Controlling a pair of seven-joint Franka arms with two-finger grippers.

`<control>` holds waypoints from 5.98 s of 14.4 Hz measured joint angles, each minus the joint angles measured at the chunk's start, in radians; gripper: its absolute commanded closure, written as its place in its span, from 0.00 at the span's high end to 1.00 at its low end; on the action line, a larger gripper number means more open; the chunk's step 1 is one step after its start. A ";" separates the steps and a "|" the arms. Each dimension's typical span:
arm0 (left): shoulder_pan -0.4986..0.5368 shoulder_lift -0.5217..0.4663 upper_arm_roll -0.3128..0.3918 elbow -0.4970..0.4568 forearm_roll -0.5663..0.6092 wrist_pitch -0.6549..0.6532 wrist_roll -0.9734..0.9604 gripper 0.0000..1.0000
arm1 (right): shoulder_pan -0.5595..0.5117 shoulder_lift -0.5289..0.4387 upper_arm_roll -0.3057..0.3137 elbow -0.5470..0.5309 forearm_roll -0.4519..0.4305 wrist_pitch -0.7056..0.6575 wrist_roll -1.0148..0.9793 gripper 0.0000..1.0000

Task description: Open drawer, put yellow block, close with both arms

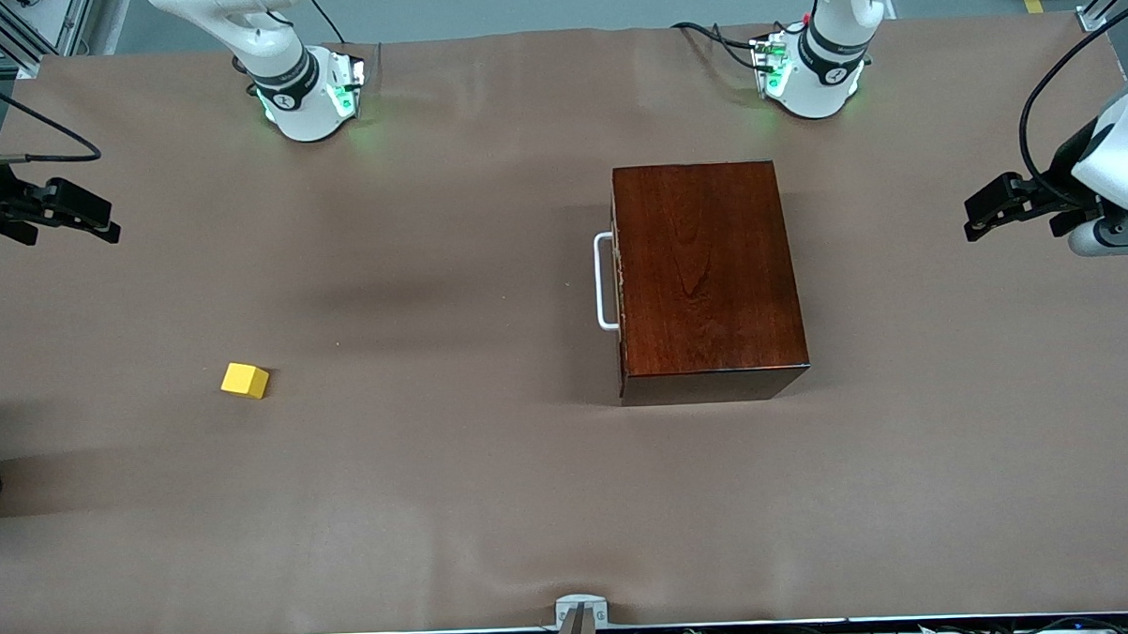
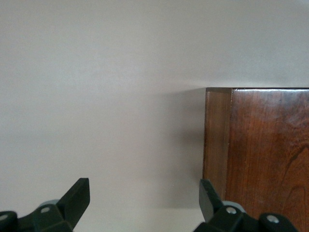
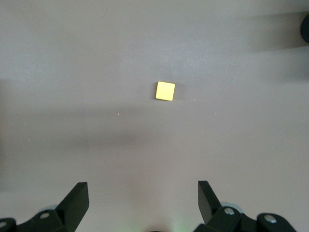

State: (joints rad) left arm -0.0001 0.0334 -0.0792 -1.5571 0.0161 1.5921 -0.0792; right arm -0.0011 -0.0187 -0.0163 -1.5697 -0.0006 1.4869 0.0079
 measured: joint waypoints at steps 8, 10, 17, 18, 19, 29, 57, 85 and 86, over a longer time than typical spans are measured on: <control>-0.002 0.000 -0.006 0.000 -0.001 -0.001 0.000 1.00 | 0.000 0.000 0.000 0.000 0.000 0.000 0.000 1.00; -0.003 0.000 -0.029 0.000 -0.002 -0.006 0.000 1.00 | 0.000 0.000 0.000 0.000 0.000 0.000 0.000 1.00; -0.016 0.002 -0.296 0.051 -0.009 -0.008 -0.285 1.00 | 0.000 0.006 -0.001 0.000 0.000 0.000 0.001 1.00; -0.023 0.009 -0.357 0.058 -0.009 -0.008 -0.368 1.00 | -0.001 0.009 -0.002 0.000 0.000 0.000 0.001 1.00; -0.036 0.025 -0.415 0.069 -0.009 -0.006 -0.462 1.00 | -0.001 0.013 -0.004 0.000 0.000 0.000 0.001 1.00; -0.501 0.387 -0.447 0.245 0.164 0.107 -1.007 1.00 | -0.003 0.125 -0.007 0.000 0.001 0.005 0.001 1.00; -0.785 0.708 -0.068 0.279 0.197 0.200 -0.829 1.00 | -0.019 0.272 -0.021 -0.494 0.003 0.808 0.159 1.00; -0.830 0.742 -0.075 0.277 0.170 0.526 -0.978 1.00 | -0.056 0.501 -0.018 -0.480 0.002 1.122 -0.068 0.00; -0.830 0.742 -0.076 0.277 0.170 0.531 -0.978 1.00 | -0.056 0.501 -0.017 -0.451 0.002 1.082 -0.106 0.00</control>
State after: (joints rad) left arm -0.8302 0.7755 -0.1550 -1.2799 0.1861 2.1234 -1.0577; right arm -0.0569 0.4823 -0.0338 -2.0208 0.0013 2.5687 -0.0977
